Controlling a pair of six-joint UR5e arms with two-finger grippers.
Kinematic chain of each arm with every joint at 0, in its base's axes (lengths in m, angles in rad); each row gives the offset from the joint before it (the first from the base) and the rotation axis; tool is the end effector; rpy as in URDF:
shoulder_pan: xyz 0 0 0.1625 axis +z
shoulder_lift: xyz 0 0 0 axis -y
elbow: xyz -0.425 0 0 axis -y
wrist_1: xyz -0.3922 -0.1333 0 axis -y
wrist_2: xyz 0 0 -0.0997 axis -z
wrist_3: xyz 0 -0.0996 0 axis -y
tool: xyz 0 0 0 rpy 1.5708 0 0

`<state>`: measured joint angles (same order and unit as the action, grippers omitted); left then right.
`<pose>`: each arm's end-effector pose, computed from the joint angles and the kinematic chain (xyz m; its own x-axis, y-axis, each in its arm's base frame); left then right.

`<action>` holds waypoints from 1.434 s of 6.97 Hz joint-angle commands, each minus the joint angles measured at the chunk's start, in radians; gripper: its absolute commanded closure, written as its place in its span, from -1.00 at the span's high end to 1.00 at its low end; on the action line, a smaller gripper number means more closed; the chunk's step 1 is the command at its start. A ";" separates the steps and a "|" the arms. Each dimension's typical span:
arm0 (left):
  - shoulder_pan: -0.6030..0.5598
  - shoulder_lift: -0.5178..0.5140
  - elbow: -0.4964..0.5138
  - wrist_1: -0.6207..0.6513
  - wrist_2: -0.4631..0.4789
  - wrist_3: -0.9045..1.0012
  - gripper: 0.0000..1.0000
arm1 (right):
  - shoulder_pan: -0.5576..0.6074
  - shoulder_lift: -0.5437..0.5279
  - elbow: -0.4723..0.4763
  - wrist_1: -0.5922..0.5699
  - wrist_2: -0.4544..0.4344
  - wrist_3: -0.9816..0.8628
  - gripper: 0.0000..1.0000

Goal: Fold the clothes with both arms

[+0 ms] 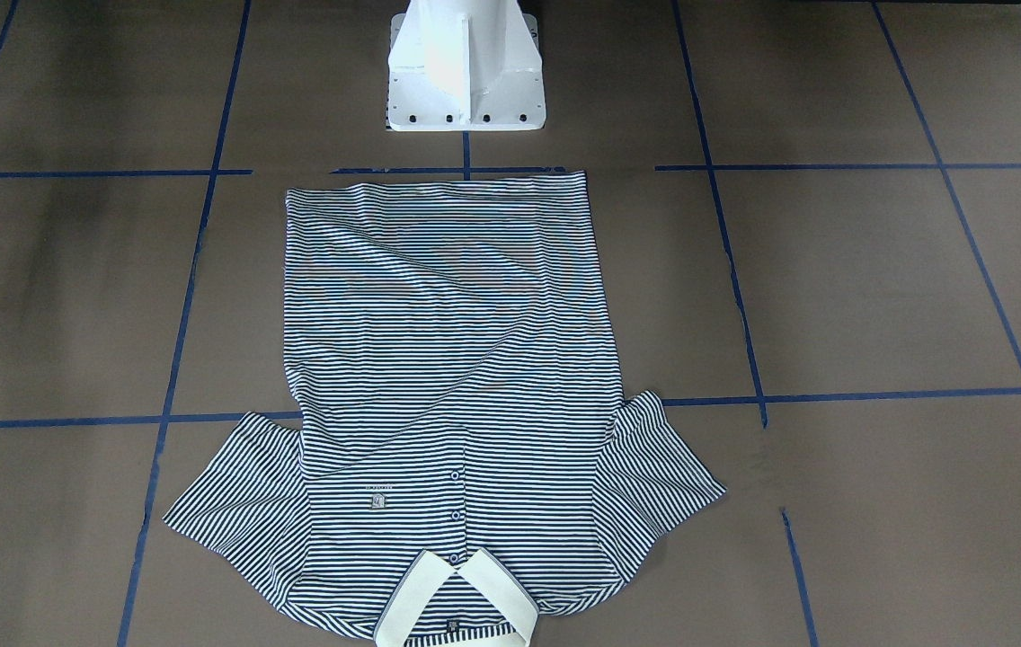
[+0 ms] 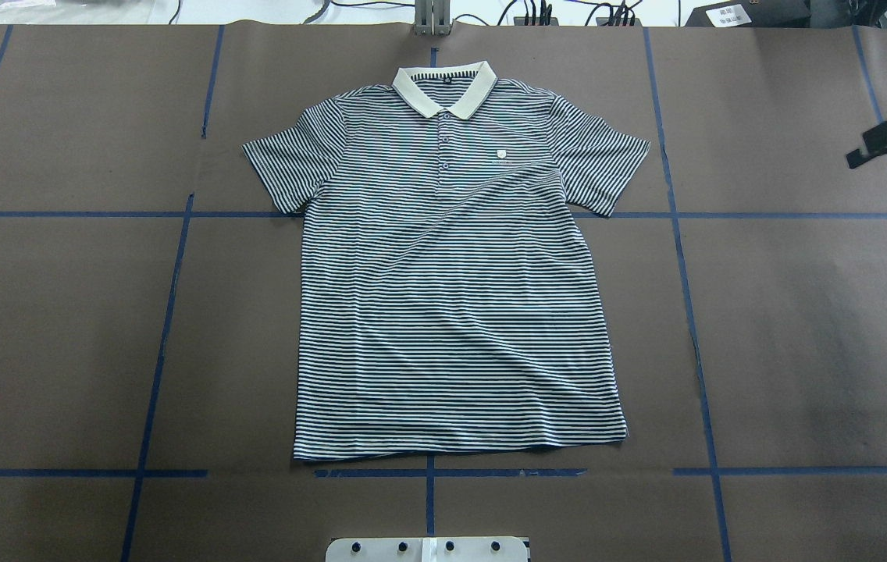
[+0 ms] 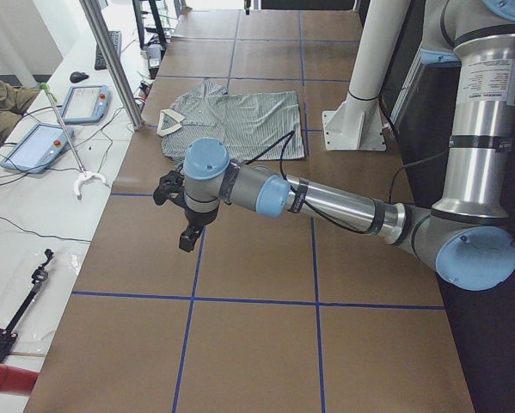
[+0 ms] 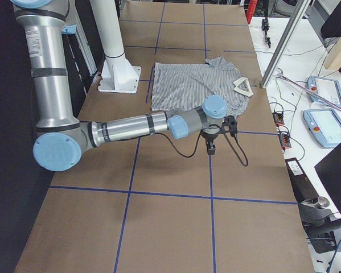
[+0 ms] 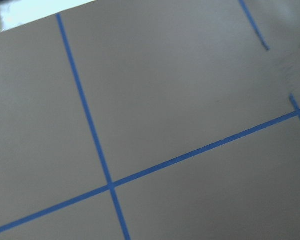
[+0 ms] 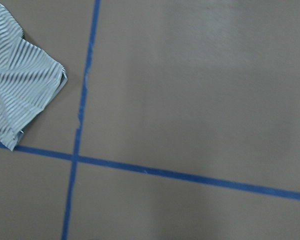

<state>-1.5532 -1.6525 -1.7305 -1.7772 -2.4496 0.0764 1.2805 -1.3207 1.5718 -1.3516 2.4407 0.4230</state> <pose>-0.0472 -0.5338 0.5064 0.6291 0.4124 -0.6590 -0.0641 0.8723 0.4847 -0.1178 -0.5942 0.4889 0.5778 -0.1203 0.8073 0.0197 0.9908 0.1335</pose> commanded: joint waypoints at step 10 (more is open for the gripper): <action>0.084 -0.092 0.055 -0.171 0.012 -0.234 1.00 | -0.328 0.408 -0.558 0.424 -0.396 0.353 0.82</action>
<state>-1.4689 -1.7440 -1.6736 -1.9494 -2.4329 -0.1578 0.9556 -0.9084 1.0136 -0.9253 2.0456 0.7796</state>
